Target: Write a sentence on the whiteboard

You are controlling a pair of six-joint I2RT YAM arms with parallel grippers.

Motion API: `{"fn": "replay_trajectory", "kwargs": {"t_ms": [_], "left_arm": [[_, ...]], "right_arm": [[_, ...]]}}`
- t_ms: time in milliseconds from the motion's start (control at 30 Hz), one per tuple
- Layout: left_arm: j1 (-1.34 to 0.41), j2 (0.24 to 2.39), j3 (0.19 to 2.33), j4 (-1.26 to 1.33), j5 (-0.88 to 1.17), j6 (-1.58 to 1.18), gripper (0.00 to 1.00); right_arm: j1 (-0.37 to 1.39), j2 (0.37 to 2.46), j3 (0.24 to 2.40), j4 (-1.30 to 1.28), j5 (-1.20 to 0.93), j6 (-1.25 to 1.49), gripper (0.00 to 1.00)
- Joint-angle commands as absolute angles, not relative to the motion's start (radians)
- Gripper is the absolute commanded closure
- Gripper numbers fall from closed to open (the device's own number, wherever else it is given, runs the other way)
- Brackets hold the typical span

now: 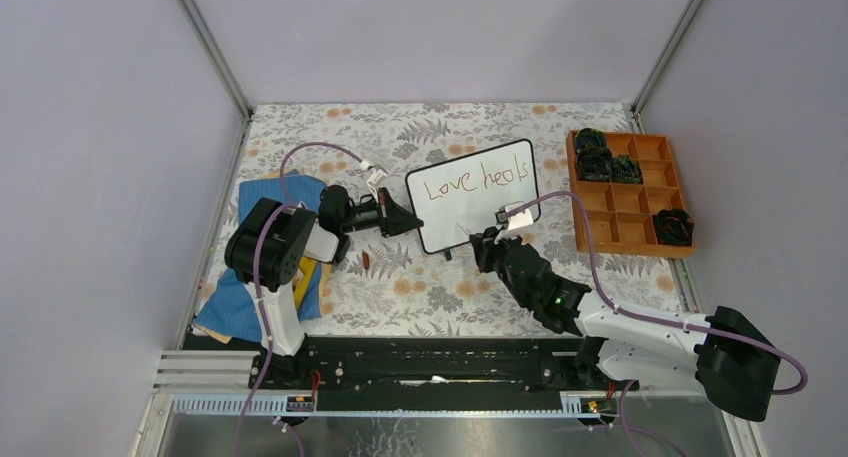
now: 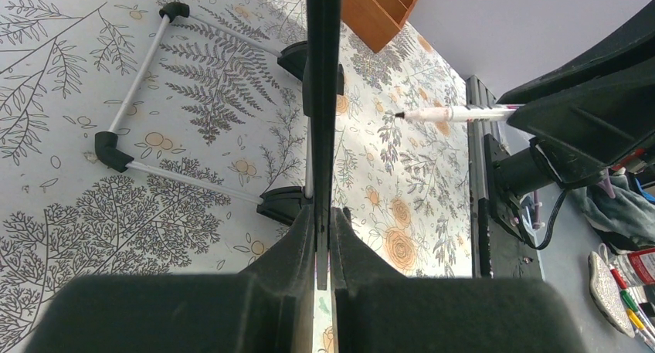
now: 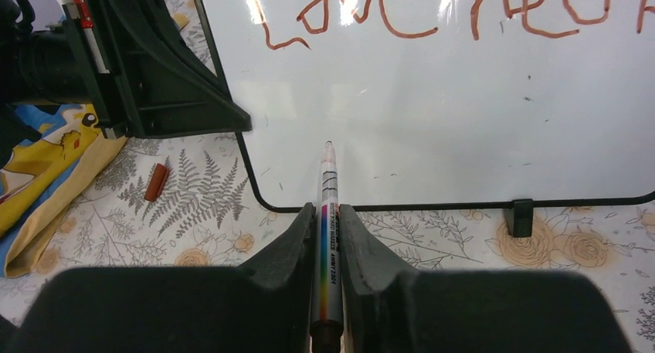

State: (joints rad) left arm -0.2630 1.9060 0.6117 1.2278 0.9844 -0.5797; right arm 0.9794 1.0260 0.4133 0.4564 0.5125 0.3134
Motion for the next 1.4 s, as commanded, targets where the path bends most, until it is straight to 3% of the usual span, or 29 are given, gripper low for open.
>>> {"fn": "replay_trajectory", "kwargs": {"t_ms": [0,400,1367], "left_arm": [[-0.285,1.907,0.618,1.095,0.979,-0.516,1.00],[-0.288,1.917,0.621,1.101,0.980,-0.521,1.00],[-0.290,1.915,0.623,1.083,0.979,-0.514,1.00]], "right_arm": [[0.985,1.013,0.423,0.546,0.562,0.262,1.00],[0.986,1.139,0.434,0.603,0.450,0.371,1.00],[0.986,1.235,0.489,0.584,0.556,0.416,1.00]]}}
